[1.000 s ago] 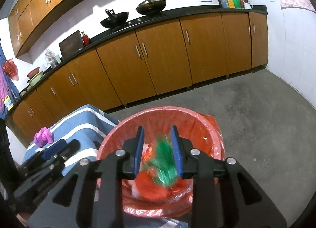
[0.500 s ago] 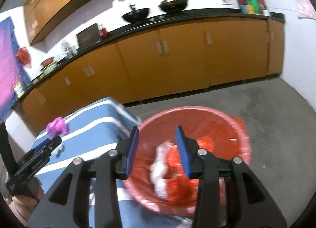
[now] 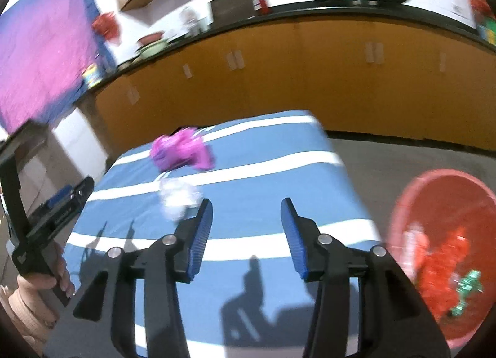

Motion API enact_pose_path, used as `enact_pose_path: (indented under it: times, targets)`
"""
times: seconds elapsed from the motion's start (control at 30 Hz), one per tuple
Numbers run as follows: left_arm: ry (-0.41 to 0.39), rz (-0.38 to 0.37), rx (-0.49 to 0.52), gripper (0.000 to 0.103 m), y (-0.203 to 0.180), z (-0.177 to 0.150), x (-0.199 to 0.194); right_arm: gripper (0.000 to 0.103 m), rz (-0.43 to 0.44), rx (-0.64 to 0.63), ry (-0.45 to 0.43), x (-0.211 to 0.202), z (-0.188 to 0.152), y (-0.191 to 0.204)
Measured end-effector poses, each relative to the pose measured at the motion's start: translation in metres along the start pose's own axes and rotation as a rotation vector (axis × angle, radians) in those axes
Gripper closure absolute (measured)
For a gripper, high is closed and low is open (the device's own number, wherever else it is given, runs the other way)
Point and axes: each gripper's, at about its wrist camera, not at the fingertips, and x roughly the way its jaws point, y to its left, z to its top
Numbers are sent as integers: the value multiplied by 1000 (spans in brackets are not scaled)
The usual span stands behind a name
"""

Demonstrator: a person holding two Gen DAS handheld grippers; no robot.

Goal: Collect trash
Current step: 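Move both tools back toward the white bag and purple bag on the table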

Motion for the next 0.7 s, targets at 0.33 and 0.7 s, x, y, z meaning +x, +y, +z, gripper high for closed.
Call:
enact_pose_path:
  times: [0.33,0.7]
  targets:
    - [10,101,-99,23,64,0,26,35,52,-20,96,93,2,67]
    - [9,35,-97,19,51,11,51,88,13,-41,192,133,-5,70]
